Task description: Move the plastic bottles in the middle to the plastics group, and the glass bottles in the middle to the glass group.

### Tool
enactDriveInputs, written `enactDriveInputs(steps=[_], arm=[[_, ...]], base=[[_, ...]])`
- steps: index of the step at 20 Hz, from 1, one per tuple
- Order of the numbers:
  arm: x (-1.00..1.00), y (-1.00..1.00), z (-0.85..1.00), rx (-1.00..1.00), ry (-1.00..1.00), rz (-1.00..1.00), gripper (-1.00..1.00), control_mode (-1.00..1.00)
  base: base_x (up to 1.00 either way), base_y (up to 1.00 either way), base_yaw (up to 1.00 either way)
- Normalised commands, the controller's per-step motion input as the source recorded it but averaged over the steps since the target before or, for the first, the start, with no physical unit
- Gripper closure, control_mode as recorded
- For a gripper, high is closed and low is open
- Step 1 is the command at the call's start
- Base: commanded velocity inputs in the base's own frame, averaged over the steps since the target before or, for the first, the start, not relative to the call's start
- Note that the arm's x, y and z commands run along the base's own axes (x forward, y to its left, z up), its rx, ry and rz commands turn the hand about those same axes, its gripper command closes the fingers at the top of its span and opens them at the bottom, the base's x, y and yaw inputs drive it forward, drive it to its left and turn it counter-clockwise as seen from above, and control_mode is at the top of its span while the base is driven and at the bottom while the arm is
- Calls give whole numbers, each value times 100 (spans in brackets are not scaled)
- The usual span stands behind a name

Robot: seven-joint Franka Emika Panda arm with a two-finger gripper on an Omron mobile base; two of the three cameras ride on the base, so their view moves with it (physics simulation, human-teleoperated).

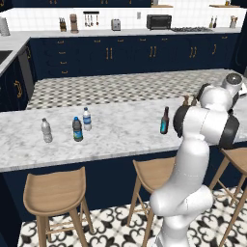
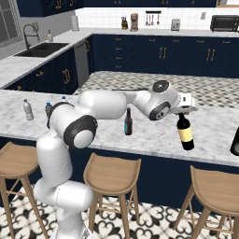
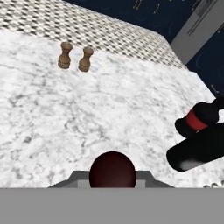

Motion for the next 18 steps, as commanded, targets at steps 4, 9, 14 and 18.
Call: enactDriveInputs(steps=[4,9,14,18], arm=[[22,-71,0,3,0,-1,100,-100],[12,-60,-3,5,-2,-4,100,-100],[25,-50,0,3,-9,0,100,-100],[44,-38,0,0,-5,0,100,-100]], base=[[0,0,0],[0,0,0],[0,0,0],[0,0,0]])
